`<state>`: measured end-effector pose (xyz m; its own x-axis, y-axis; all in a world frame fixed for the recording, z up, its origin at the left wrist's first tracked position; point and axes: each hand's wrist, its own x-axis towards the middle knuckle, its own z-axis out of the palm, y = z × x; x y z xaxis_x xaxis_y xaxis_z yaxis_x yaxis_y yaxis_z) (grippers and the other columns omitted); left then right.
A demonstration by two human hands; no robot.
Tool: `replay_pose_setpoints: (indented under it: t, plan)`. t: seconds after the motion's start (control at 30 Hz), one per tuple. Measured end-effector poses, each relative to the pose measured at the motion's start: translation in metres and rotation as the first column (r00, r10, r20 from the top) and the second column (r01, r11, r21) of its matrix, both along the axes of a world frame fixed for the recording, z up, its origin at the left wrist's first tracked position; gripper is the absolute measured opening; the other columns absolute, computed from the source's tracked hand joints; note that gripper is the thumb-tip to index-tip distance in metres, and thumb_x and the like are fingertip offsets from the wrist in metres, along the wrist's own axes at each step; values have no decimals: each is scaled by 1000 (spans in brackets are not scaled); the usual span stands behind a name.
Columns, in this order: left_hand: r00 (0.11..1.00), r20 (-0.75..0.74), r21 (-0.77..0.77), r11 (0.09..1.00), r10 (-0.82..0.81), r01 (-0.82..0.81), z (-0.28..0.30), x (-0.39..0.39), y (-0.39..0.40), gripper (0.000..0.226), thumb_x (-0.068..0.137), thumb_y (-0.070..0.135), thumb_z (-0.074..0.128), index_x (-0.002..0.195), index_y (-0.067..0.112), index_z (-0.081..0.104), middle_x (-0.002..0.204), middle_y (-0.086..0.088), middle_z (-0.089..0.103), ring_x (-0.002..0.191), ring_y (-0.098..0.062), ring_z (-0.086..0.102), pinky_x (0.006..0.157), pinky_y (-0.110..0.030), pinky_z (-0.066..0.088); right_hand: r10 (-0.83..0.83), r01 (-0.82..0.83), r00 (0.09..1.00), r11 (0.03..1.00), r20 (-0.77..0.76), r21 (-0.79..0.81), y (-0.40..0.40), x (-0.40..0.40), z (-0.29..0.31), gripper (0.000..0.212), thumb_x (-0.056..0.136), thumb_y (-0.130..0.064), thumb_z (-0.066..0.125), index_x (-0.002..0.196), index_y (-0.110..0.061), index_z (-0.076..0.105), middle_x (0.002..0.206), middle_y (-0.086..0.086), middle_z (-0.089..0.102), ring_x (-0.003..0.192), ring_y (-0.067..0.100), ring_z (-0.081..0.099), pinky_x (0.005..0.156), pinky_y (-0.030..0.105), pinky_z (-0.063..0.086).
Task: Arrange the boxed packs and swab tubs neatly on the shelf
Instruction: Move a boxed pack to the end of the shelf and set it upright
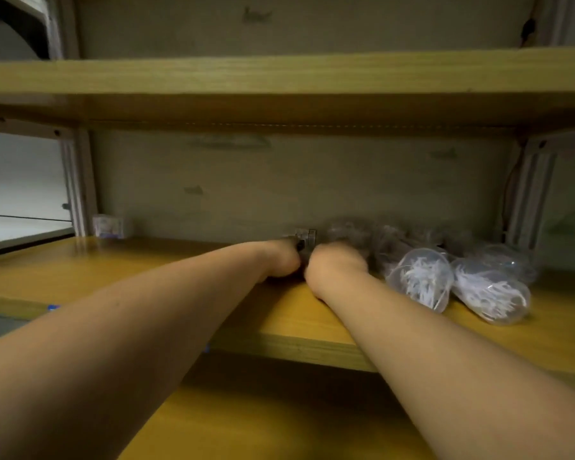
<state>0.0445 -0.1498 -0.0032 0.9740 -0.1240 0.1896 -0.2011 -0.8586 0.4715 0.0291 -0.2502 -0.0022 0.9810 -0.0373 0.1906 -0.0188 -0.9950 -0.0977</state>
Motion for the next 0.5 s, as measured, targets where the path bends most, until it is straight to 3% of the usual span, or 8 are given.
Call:
replay_pose_setpoints:
  t: [0.1, 0.17, 0.33, 0.4, 0.5]
  plan:
    - [989, 64, 70, 989, -137, 132, -9, 23, 9, 45, 96, 18, 46, 137, 34, 54, 147, -2, 50, 129, -27, 48, 108, -39, 39, 12, -13, 998, 1000, 55, 20, -7, 9, -6, 36, 96, -41, 55, 120, -17, 67, 124, 8, 65, 112, 28, 63, 75, 32, 44]
    - [968, 86, 31, 972, -236, 234, -14, 33, 19, 54, 89, 13, 48, 138, 37, 53, 149, 1, 49, 135, -24, 45, 114, -40, 34, 17, -20, 996, 999, 85, 41, -12, 15, -9, 42, 94, -51, 55, 115, -17, 68, 117, 8, 67, 106, 29, 64, 75, 31, 46]
    - [934, 32, -302, 887, -357, 349, -17, 39, 29, 58, 87, -2, 53, 128, 38, 59, 118, 11, 64, 110, -10, 59, 89, -17, 45, 16, -24, 990, 998, 138, 55, -15, 21, -14, 50, 85, -62, 59, 108, -20, 70, 105, 8, 70, 94, 28, 66, 81, 36, 56]
    - [930, 48, -392, 850, -364, 352, -18, 40, 30, 59, 88, -7, 49, 118, 42, 59, 114, 11, 67, 108, -9, 61, 94, -20, 48, 21, -27, 985, 999, 174, 31, -15, 17, -14, 52, 83, -65, 59, 107, -20, 71, 104, 8, 70, 94, 29, 66, 81, 36, 56]
    - [940, 80, -483, 812, -331, 327, -21, 44, 31, 59, 87, -12, 45, 123, 31, 64, 121, 5, 69, 114, -11, 62, 106, -30, 47, 36, -29, 983, 999, 179, -40, -15, 13, -11, 40, 95, -51, 52, 100, -14, 67, 97, 10, 67, 93, 31, 65, 74, 32, 49]
